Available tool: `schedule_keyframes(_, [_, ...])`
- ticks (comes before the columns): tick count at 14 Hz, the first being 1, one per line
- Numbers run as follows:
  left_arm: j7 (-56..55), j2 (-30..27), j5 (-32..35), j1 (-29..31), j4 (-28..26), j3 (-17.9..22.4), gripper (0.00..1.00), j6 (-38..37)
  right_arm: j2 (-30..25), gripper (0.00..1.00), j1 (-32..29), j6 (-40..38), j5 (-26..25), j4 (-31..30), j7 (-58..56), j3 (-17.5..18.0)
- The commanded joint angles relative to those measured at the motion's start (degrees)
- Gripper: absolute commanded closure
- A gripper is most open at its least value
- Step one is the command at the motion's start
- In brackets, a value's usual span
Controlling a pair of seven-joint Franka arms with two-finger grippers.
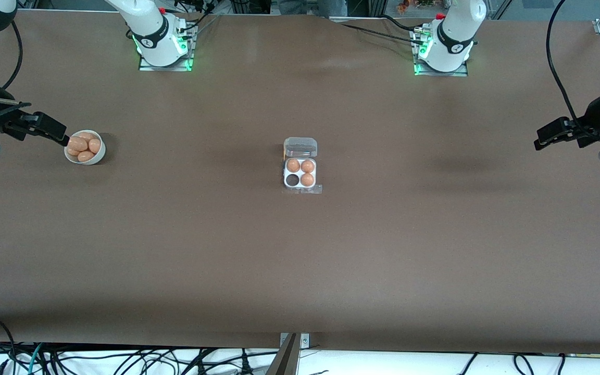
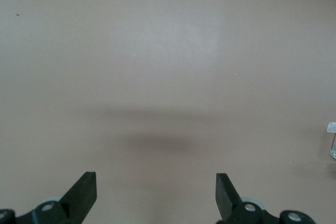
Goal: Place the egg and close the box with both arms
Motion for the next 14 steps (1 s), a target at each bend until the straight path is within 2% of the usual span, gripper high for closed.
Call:
schedule_keyframes(1, [1.34,0.56,-0.7,0.51,1.72,-0.31,0.0,-1.47,0.19,0.0,-0.18,-1.13,0.86,1.13,-1.0,-0.16])
schedule_keyframes(4, [1.34,0.56,-0.7,0.51,1.72,-0.31,0.0,-1.47,0.28,0.0,-0.26,-1.13,0.86,0.95,-2.4,-0.42])
schedule_keyframes(7, [1.34,0.56,-0.7,0.51,1.72,-0.31,0.0,-1.47,1.5,0.0,-0.53,-1.04,0.95,0.42,-8.88,-3.93])
schedule_keyframes(11, [1.34,0.56,-0.7,0.51,1.72,-0.31,0.0,-1.47,5.72,0.0,-0.97,-1.57,1.03,-0.37,-26.98,-11.3])
schedule_keyframes(14, [1.34,0.56,-0.7,0.51,1.72,-0.31,0.0,-1.46,6.26,0.0,-1.06,1.14,1.82,-6.06,-31.59,-15.35])
